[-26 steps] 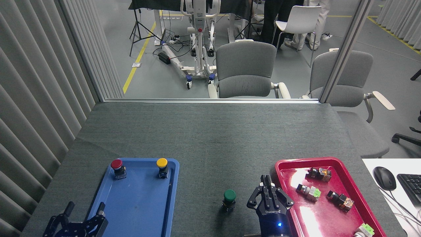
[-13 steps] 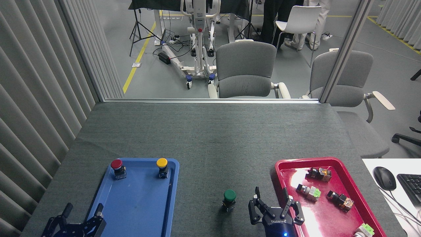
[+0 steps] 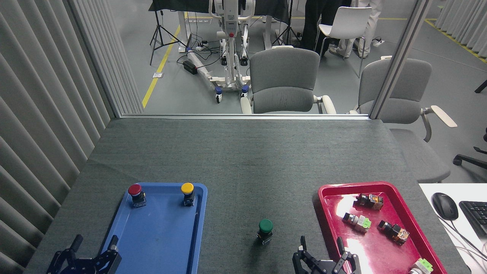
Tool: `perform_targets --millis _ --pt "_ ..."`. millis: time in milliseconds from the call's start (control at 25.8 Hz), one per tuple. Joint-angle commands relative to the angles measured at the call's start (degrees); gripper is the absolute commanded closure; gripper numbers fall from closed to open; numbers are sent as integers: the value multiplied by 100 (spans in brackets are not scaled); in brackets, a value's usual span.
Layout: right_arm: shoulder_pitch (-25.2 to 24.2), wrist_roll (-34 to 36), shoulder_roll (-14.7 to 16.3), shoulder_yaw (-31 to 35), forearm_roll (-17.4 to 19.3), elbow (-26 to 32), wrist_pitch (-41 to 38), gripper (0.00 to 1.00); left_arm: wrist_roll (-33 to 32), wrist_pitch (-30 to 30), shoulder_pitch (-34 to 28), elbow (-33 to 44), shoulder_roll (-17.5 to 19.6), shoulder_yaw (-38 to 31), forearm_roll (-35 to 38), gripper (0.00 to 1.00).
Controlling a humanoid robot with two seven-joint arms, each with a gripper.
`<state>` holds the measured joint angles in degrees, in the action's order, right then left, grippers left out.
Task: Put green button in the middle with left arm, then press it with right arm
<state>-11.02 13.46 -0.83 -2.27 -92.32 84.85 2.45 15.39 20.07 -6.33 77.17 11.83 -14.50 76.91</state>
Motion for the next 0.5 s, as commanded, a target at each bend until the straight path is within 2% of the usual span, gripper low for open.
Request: perform_targets --millis 0,232,465 --pt "-49 34 4 -1 -6 119 18 1 -1 -3 0 0 3 0 0 1" --pt "-76 43 39 8 -15 225 54 1 8 -3 0 17 -6 0 -62 1" --pt "-93 447 109 16 -23 190 54 1 8 -3 -9 17 21 0 -79 1"
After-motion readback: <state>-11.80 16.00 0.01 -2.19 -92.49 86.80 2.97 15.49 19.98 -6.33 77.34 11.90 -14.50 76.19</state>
